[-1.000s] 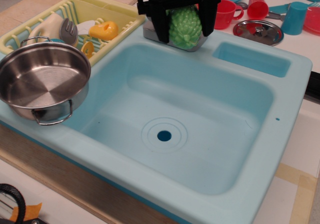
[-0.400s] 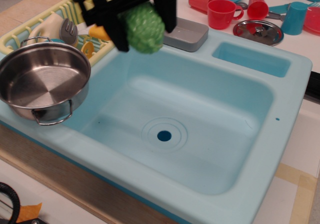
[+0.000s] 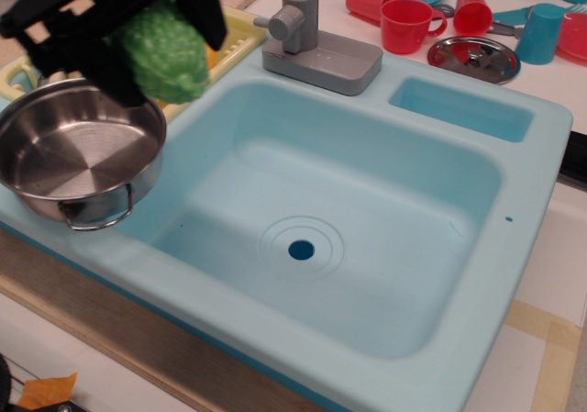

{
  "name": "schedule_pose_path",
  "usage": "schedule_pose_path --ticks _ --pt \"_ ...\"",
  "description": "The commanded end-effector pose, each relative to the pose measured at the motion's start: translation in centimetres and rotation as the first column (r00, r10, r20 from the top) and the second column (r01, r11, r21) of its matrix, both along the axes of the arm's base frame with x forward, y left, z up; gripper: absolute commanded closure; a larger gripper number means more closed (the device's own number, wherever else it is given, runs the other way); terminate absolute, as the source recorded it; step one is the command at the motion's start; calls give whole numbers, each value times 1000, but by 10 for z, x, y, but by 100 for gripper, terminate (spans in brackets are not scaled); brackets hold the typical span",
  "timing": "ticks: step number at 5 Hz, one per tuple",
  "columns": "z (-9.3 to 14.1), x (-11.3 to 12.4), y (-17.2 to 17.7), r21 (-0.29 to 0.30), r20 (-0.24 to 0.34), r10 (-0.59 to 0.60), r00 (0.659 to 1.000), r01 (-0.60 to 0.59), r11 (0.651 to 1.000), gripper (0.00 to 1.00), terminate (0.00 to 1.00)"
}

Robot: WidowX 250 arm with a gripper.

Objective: Put green squash into pot or pan

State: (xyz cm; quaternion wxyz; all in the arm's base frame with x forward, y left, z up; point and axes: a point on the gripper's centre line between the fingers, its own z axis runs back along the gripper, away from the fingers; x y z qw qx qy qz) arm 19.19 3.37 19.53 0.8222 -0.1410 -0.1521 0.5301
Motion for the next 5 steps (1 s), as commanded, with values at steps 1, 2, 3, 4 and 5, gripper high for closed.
schedule_pose_path --ticks 1,2,3,4,5 --pt "0 -11 18 -13 10 53 999 -53 999 100 0" --pt "-8 -9 30 -36 19 30 999 -29 999 0 0" --pt "-19 -14 46 -65 12 17 1000 -16 998 0 0" --pt "-19 -14 46 -65 12 17 1000 -16 998 0 0" --pt "-19 -14 46 -65 12 17 1000 -16 998 0 100"
